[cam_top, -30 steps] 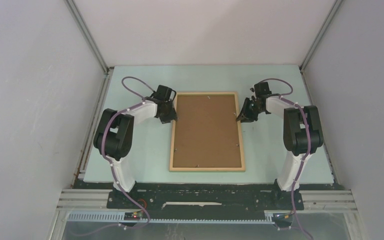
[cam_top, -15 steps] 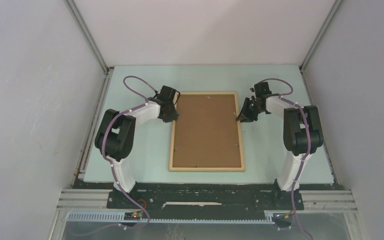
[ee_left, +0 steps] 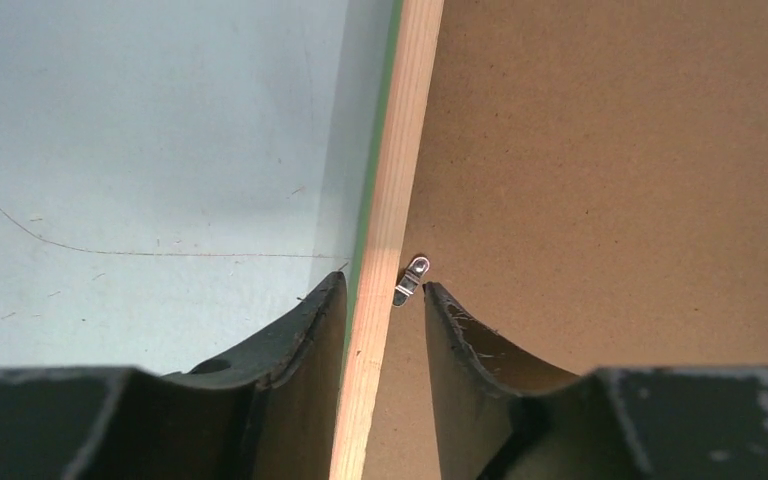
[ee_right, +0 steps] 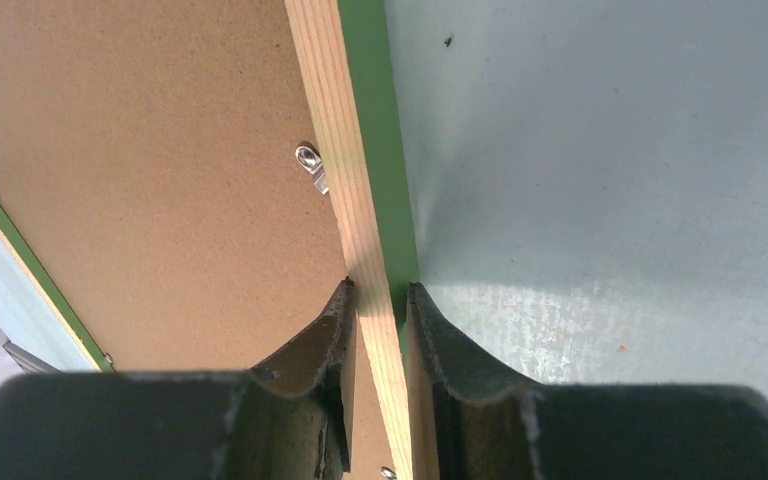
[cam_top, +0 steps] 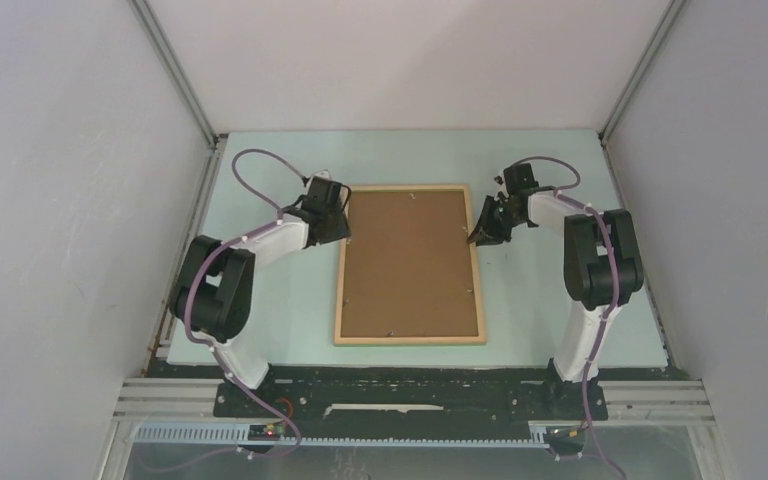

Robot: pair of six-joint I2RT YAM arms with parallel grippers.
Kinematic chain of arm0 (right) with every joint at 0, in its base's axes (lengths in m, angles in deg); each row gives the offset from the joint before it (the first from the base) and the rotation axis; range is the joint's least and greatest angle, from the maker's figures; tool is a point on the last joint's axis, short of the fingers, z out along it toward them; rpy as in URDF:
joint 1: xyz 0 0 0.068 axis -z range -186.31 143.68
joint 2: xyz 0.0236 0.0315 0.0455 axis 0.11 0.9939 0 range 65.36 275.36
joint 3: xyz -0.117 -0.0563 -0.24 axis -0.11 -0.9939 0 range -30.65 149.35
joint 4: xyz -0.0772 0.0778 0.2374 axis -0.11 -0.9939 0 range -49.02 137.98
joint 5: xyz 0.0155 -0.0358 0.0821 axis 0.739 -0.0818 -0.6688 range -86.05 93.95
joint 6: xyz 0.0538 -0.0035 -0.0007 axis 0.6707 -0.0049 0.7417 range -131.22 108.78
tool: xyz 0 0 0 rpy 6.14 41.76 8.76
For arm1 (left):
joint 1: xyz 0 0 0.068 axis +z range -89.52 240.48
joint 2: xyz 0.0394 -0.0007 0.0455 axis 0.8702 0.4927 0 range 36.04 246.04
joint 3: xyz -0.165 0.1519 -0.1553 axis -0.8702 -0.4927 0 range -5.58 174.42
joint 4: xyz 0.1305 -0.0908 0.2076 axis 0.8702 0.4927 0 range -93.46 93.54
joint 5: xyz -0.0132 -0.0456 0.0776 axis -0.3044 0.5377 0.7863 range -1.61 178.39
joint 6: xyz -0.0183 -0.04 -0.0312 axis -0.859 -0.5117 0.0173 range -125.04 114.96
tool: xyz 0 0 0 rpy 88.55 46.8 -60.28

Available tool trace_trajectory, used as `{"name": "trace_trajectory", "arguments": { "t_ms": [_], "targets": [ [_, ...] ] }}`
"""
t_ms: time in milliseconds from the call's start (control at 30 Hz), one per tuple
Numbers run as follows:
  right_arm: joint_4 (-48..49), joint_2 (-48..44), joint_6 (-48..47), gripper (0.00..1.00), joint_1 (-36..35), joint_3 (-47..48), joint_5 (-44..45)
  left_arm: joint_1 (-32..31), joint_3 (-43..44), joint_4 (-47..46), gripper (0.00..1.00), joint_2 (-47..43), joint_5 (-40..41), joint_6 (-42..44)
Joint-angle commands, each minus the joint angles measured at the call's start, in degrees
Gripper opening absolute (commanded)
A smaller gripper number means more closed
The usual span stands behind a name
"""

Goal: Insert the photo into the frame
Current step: Install the photo frame at the center of the board.

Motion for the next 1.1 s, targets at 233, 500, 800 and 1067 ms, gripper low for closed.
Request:
{"name": "trace_trajectory", "arguments": {
  "t_ms": [233,500,800,1067],
  "targets": [
    [-2.4,1.5,-1.8,0.25,-0.4,4.1,3.1,0.3,8.8,10.4,0.57,1.9,-1.5,2.9],
    [-2.4,1.8,-1.9,0.24,-0.5,4.0,2.7,0.4,12.5,13.4,0.57,6.8,-5.1,5.2],
    [-2.4,1.6,-2.1,0.24,-0.5,4.1,2.4,0.5,14.6,14.1,0.52,9.7,-4.6,5.1],
    [-2.3,1.7,-2.1,0.24,-0.4,4.0,2.3,2.0,14.6,13.9,0.36,12.8,-4.3,4.1]
  ]
}}
